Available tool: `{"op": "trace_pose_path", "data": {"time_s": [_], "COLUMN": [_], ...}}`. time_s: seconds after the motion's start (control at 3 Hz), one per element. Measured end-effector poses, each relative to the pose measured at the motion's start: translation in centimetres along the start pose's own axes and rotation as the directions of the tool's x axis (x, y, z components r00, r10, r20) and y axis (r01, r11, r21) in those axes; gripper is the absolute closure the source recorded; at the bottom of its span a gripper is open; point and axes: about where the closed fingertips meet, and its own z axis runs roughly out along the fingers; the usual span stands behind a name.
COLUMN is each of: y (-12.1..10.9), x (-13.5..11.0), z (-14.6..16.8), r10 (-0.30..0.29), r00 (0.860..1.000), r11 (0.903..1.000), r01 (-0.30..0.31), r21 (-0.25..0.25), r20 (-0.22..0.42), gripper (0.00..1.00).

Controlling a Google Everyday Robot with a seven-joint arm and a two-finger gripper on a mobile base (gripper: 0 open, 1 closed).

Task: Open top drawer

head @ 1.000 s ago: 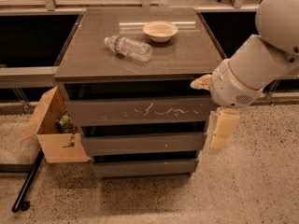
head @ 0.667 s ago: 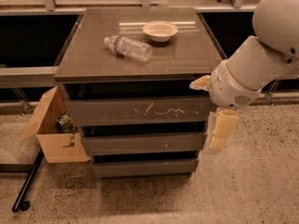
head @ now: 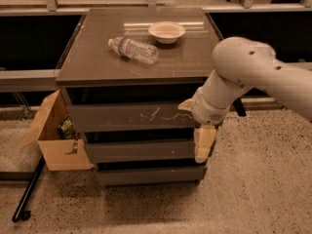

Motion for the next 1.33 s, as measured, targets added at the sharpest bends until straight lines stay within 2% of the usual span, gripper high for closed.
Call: {"op": "trace_pose_path", "data": {"time_s": [0.33,0.67,1.33], "y": [-6.8,-6.8,-10.0], "x": [1.7,1.7,2.2], "z": [5.6,5.6,5.4], "r10": [-0.016,-0.016,-0.082], "r00": [1.000,1.000,0.997], "r11": [0.9994,0.9994,0.9914], "r01": [0.016,0.016,0.081], "r21": [0.031,0.031,0.103], "r20": [0.006,0.006,0.003], "gripper": [0.00,0.00,0.00]}}
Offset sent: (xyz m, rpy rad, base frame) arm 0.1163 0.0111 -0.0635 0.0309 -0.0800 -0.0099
